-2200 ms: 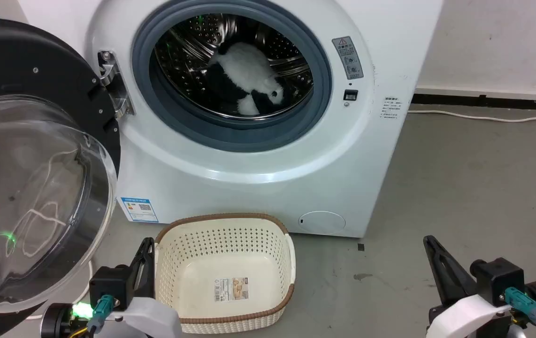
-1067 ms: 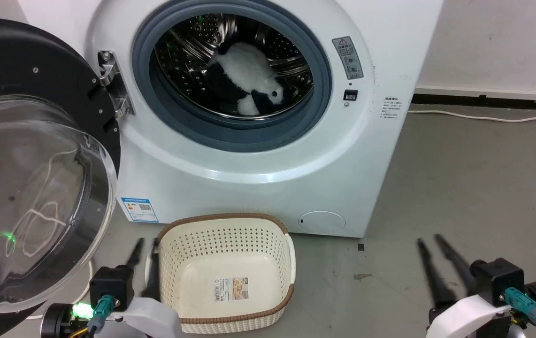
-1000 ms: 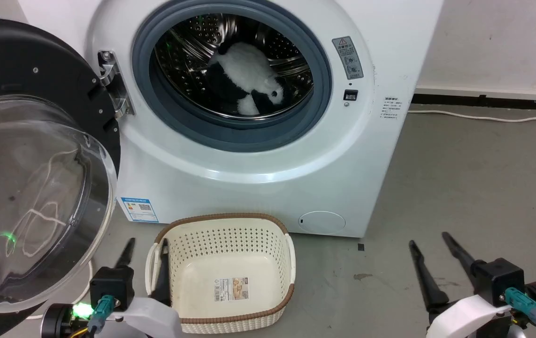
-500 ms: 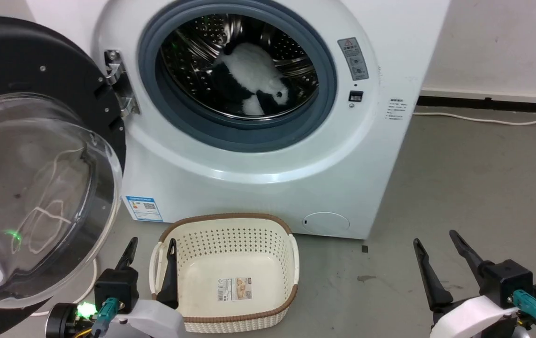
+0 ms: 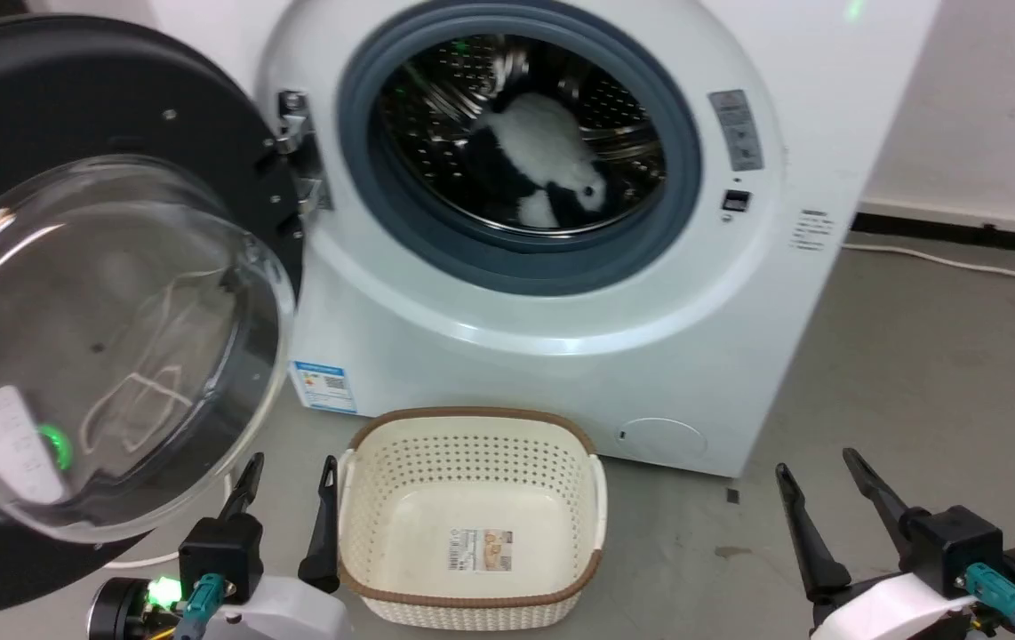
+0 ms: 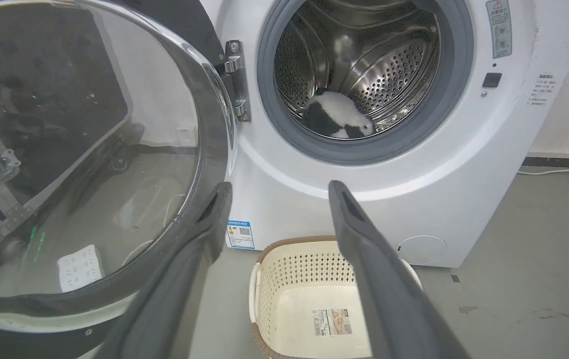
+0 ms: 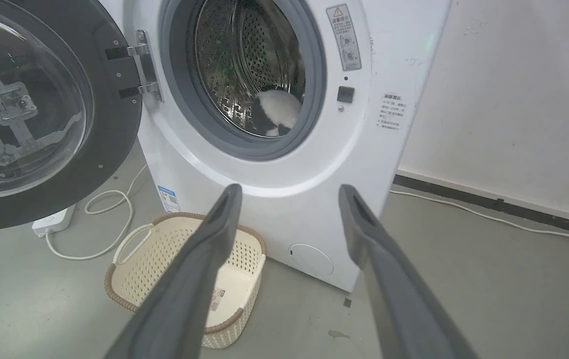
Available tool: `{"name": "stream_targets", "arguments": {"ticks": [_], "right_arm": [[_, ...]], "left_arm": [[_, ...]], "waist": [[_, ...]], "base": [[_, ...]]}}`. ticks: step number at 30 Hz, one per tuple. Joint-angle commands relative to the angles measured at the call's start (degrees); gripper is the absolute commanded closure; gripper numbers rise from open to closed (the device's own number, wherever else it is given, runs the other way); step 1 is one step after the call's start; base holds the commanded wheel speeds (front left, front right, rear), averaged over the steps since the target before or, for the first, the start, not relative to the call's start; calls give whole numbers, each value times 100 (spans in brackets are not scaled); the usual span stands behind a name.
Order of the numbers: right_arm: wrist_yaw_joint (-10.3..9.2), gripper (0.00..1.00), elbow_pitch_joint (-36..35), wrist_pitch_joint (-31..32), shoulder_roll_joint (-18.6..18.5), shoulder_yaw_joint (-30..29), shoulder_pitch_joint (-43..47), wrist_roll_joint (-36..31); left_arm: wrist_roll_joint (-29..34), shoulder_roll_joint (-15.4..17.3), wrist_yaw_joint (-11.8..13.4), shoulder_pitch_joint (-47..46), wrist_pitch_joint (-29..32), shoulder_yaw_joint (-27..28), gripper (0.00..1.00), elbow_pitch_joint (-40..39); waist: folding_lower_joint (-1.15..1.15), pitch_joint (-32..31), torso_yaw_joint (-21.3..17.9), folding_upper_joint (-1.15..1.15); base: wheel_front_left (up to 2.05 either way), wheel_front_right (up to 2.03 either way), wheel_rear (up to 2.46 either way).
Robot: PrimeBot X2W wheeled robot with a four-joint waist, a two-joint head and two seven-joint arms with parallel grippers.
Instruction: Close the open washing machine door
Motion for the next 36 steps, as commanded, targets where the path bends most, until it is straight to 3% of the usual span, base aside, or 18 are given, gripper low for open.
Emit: {"name": "stream_targets", "arguments": {"ticks": [1, 18, 36], "right_arm": [[1, 0, 29, -60, 4, 25, 56, 42], [2, 0, 271, -263, -46, 476, -174, 52], [3, 0, 334, -501, -27, 699, -128, 175]], "left_arm": [[-28, 44, -5, 76, -59, -13, 0, 12], [-40, 12, 164, 305, -263, -14, 0, -293], [-62, 32, 181, 483, -502, 12, 0, -334]], "waist": [[0, -18, 88, 0], [0, 75, 586, 0], [0, 0, 1010, 0]], "base": [[0, 0, 0], [0, 0, 0], [0, 0, 0]]}}
